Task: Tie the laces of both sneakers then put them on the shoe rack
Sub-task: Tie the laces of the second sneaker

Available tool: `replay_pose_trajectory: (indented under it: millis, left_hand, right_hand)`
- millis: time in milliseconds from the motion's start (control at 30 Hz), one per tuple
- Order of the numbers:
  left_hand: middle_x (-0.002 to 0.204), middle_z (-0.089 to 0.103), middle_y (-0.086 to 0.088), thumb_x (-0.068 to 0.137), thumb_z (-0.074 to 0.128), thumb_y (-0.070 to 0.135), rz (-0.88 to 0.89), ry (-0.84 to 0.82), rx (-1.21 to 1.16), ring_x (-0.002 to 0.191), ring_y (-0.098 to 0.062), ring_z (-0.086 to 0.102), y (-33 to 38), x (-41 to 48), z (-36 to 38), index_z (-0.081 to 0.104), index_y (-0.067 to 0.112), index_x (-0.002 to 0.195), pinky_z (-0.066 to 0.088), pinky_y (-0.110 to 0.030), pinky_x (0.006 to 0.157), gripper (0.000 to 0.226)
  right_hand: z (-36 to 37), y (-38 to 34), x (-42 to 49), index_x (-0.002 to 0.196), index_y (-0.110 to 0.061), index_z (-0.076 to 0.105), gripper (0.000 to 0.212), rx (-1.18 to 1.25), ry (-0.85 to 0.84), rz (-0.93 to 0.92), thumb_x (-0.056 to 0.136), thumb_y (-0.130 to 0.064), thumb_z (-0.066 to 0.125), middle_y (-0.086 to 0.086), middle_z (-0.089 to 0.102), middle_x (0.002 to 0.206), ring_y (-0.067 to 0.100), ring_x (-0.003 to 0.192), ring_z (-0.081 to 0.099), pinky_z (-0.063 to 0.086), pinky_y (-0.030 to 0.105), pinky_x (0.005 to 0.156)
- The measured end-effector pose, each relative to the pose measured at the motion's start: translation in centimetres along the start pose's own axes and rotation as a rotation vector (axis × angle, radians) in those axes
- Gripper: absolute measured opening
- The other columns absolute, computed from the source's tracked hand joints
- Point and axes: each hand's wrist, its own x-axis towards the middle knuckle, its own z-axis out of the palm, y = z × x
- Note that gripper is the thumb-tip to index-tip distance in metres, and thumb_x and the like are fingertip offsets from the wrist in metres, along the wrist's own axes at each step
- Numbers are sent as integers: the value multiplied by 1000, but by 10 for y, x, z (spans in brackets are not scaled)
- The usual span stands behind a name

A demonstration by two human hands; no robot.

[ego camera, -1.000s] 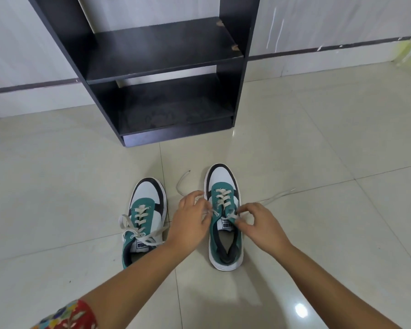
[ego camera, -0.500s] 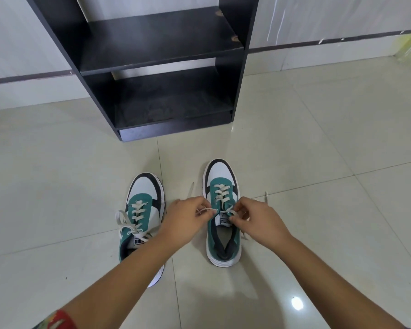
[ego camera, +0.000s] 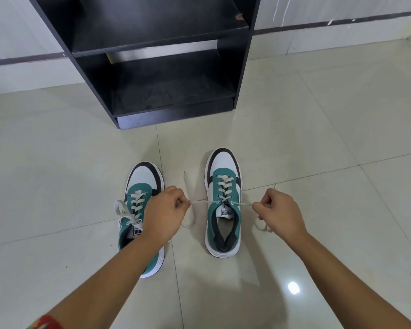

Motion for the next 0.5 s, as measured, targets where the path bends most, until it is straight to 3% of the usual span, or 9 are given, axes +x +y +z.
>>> replay_pose_trajectory:
  millis: [133, 367, 500]
  left_hand:
    - [63, 47, 9, 82, 65, 18, 21, 9, 73, 57, -13, 47, -4, -1, -3, 56, 12, 63, 33, -26, 62, 22]
    - [67, 54, 4, 82, 65, 18, 63, 11, 121, 64, -23, 54, -14, 0, -2, 58, 11, 65, 40, -29, 64, 19]
    - [80, 62, 0, 84, 62, 25, 62, -34, 208, 75, -24, 60, -18, 1, 0, 63, 15, 75, 46, -32, 68, 14]
  right_hand:
    - [3, 1, 7, 64, -14, 50, 18, -124, 25, -10, 74, -25, 59, 2, 59, 65, 24, 65, 56, 36, 28, 51]
    - [8, 6, 8, 67, -12, 52, 16, -180, 32, 1, 75, -24, 58, 2, 60, 68, 26, 67, 55, 33, 27, 50]
    - [13, 0, 5, 79, -13, 55, 12, -260, 31, -75, 81, -25, 56, 1, 60, 83, 27, 75, 58, 39, 30, 57]
